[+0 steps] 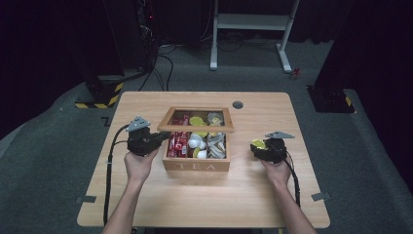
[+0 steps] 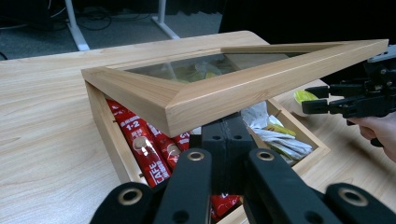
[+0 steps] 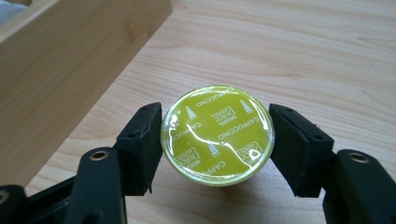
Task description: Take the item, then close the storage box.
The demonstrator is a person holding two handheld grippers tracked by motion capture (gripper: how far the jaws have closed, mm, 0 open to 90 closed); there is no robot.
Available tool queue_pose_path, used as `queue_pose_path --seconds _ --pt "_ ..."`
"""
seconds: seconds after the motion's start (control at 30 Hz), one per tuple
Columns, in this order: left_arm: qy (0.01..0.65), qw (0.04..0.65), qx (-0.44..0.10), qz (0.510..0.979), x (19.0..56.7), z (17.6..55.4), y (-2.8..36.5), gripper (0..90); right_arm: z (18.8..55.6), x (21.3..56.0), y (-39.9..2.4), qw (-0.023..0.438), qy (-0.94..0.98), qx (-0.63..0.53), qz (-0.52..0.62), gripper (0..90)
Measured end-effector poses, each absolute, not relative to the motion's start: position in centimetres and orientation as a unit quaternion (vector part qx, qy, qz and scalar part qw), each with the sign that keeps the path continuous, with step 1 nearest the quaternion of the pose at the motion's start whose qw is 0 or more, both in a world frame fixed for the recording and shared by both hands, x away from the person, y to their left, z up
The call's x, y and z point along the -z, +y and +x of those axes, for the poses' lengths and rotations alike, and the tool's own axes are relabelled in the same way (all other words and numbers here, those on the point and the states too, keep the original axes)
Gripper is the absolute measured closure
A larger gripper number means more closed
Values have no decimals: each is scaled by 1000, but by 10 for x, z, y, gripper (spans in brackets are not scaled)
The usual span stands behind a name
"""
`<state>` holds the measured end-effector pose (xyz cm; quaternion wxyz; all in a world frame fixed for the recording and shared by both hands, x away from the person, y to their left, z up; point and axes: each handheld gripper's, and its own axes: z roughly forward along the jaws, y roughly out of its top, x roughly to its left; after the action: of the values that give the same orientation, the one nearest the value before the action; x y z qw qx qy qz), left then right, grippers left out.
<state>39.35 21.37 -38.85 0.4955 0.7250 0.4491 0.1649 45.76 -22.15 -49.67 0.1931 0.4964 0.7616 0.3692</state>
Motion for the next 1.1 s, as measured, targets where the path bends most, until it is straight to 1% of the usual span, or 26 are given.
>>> queue_pose_path --seconds 0.2,0.5,0.67,1.1 --pt "449 495 -164 725 388 394 214 898 459 501 -220 189 768 -362 494 368" --pt "448 495 -164 726 389 394 214 898 458 501 -218 183 768 -369 490 292" --pt "446 494 -163 728 390 395 213 898 451 498 -223 185 762 -385 486 284" --pt "442 497 -163 729 392 395 211 898 423 491 -245 194 741 -413 493 307"
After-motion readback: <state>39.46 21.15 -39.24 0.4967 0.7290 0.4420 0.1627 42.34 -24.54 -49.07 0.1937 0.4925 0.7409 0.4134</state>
